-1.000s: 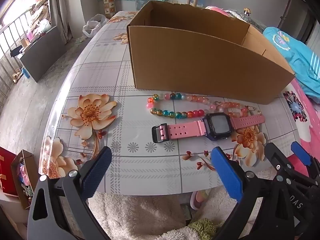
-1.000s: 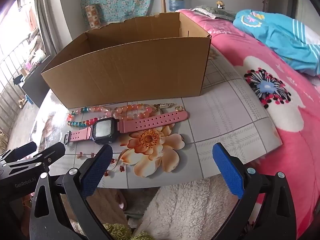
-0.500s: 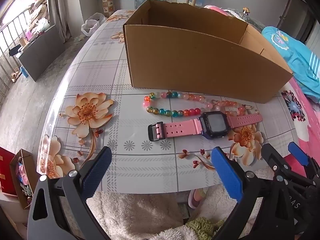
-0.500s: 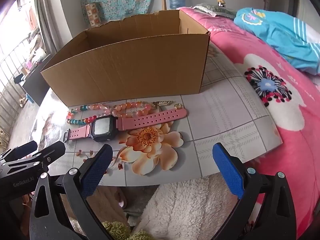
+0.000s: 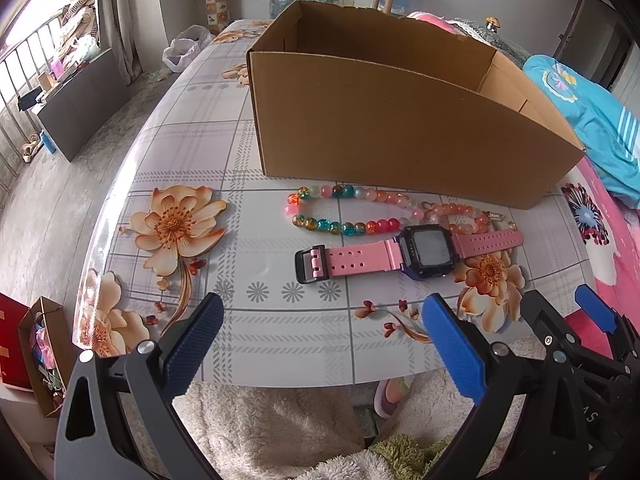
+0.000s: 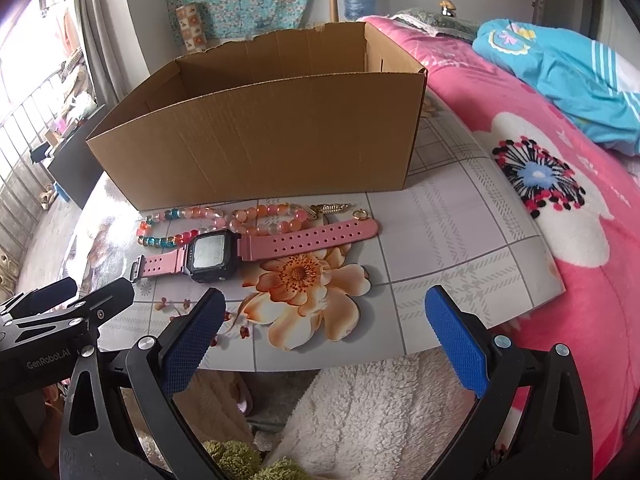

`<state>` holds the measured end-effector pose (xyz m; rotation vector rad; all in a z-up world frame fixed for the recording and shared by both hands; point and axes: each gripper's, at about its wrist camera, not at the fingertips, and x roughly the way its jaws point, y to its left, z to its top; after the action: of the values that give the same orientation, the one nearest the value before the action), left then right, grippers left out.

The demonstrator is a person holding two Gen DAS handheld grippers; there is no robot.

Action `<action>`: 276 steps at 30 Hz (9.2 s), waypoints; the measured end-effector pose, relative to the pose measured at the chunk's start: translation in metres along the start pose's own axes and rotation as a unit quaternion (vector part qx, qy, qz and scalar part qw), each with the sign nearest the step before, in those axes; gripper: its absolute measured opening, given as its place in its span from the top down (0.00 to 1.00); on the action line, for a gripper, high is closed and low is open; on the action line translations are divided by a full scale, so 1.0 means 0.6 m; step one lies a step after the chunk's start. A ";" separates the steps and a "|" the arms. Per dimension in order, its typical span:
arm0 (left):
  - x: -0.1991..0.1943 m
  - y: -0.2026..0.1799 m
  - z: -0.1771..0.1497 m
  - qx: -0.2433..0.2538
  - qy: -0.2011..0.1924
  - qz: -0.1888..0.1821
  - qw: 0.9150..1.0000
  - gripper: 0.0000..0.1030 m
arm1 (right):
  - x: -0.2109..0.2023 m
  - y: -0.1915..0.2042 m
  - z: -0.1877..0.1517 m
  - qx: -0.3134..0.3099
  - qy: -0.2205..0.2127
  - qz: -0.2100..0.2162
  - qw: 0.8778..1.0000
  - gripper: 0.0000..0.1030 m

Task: Organize jewelry

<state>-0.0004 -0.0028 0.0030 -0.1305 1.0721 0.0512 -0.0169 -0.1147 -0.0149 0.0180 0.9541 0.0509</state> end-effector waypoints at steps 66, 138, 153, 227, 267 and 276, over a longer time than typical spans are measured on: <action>0.006 0.009 0.000 -0.005 0.001 0.012 1.000 0.05 | -0.004 0.007 -0.001 -0.002 0.003 0.007 1.000 0.07; 0.077 0.012 0.019 0.000 0.048 0.049 0.998 0.05 | 0.038 -0.002 0.018 0.005 0.019 0.025 1.000 0.07; 0.128 0.036 0.022 0.034 0.027 0.027 0.999 0.05 | 0.028 0.014 0.032 -0.073 -0.022 0.079 0.994 0.21; 0.115 -0.032 0.002 0.289 -0.090 -0.073 0.950 0.94 | 0.062 0.054 0.043 -0.357 0.045 0.160 0.919 0.57; 0.176 -0.019 0.395 0.225 0.070 -0.103 0.966 0.96 | 0.156 0.088 0.354 -0.278 0.137 0.132 0.942 0.99; 0.262 -0.031 0.442 0.225 0.136 -0.073 0.962 0.90 | 0.292 0.099 0.390 -0.287 0.228 0.112 0.924 0.88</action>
<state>0.3081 0.0105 -0.0085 0.1999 1.3186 -0.3524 0.2729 -0.0448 -0.0199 -0.4457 1.3693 0.5656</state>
